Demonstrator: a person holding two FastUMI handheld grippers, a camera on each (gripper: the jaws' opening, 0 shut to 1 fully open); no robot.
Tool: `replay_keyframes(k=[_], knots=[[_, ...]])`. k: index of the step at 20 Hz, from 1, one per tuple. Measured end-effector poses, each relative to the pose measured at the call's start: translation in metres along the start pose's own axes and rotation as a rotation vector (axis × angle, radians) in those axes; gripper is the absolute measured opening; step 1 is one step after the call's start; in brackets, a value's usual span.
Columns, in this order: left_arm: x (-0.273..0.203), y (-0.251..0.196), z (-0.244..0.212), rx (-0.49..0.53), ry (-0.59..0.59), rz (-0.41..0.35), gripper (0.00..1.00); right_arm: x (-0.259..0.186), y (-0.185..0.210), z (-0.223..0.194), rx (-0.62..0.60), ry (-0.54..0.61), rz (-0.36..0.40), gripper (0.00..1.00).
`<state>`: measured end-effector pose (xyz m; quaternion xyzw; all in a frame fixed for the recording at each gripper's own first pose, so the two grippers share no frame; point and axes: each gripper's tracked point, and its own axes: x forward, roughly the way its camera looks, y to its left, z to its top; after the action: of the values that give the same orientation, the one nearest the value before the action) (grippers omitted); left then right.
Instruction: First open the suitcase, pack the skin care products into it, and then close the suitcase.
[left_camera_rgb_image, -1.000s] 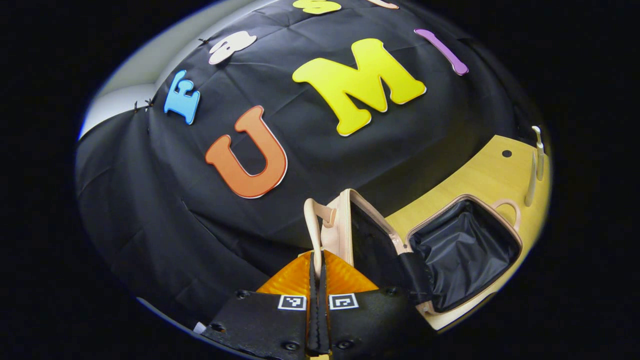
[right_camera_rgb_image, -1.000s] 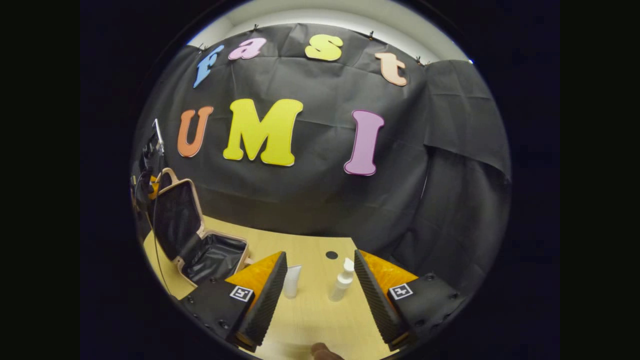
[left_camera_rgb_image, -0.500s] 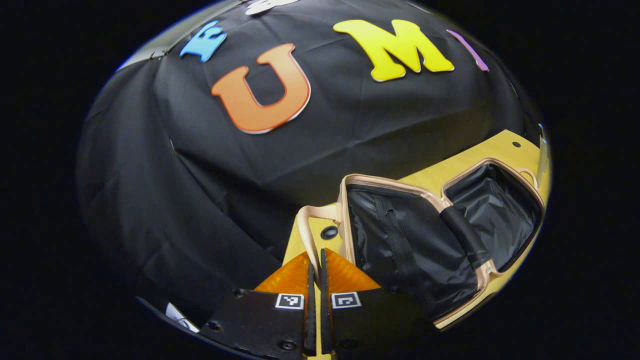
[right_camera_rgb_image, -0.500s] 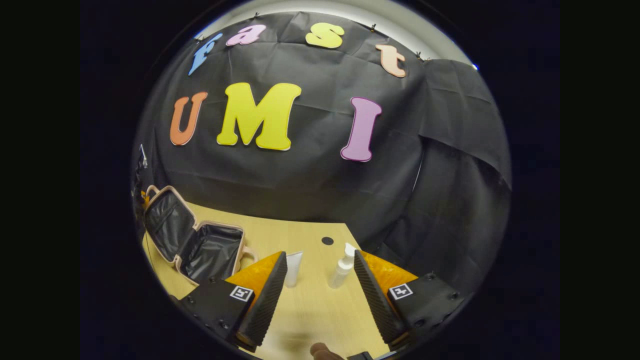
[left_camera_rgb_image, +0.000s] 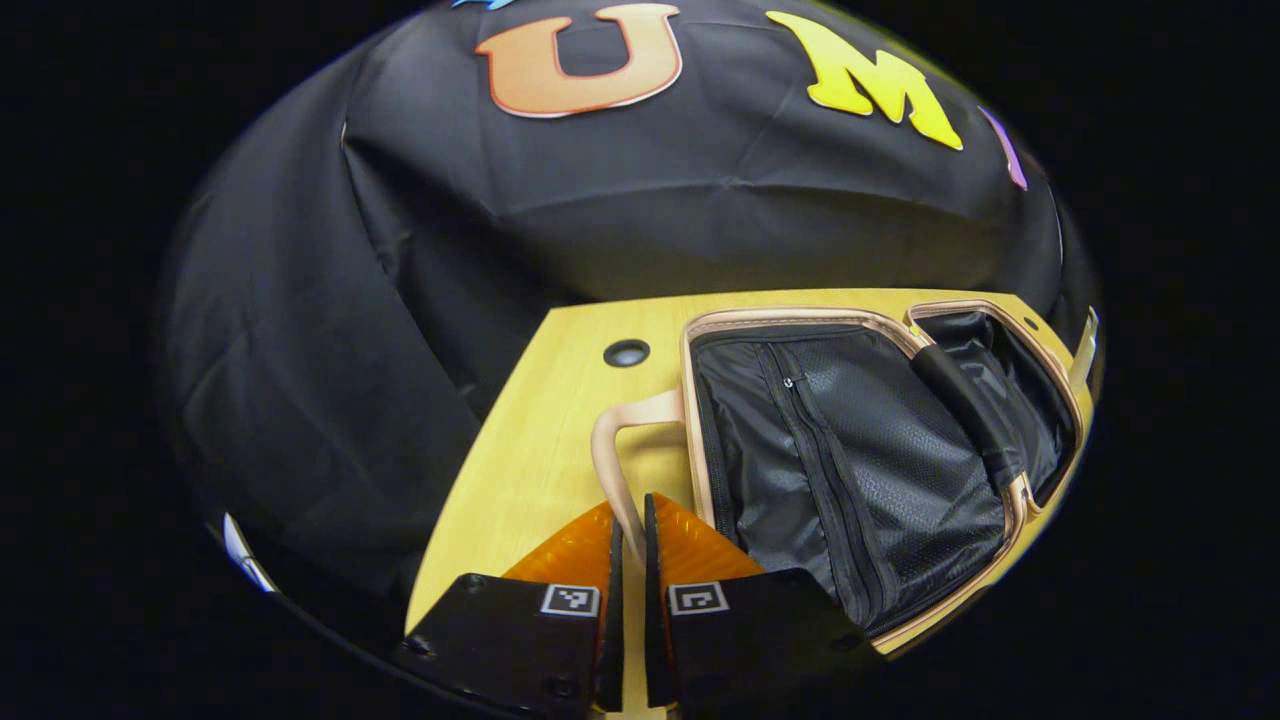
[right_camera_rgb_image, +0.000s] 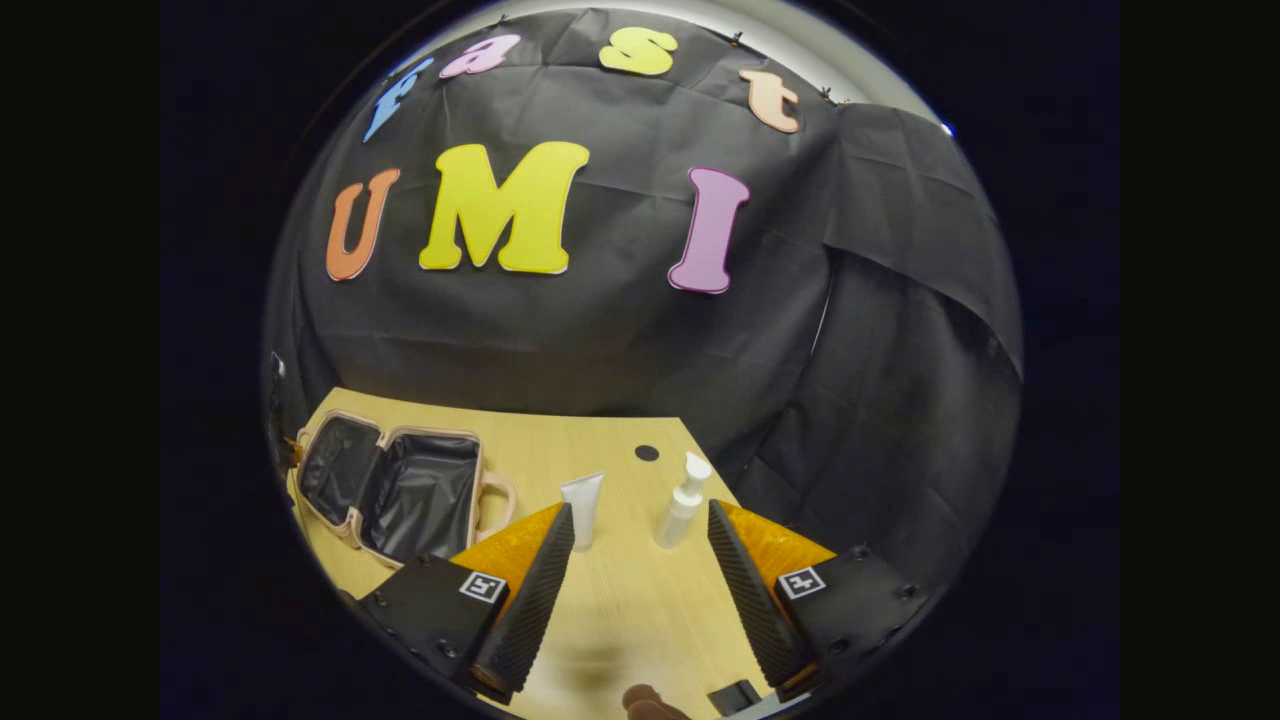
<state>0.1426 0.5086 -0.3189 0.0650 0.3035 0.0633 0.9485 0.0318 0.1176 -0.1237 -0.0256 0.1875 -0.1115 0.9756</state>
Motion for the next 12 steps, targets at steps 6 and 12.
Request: replay_keyframes(k=[6,12], knots=[[-0.008,0.019,0.007,-0.026,-0.05,0.051,0.48,-0.009,-0.004,-0.004,-0.021,-0.011,0.004,0.79],[-0.057,-0.027,0.031,-0.076,-0.123,-0.015,1.0,-0.004,-0.005,-0.015,-0.054,-0.027,0.054,0.8]])
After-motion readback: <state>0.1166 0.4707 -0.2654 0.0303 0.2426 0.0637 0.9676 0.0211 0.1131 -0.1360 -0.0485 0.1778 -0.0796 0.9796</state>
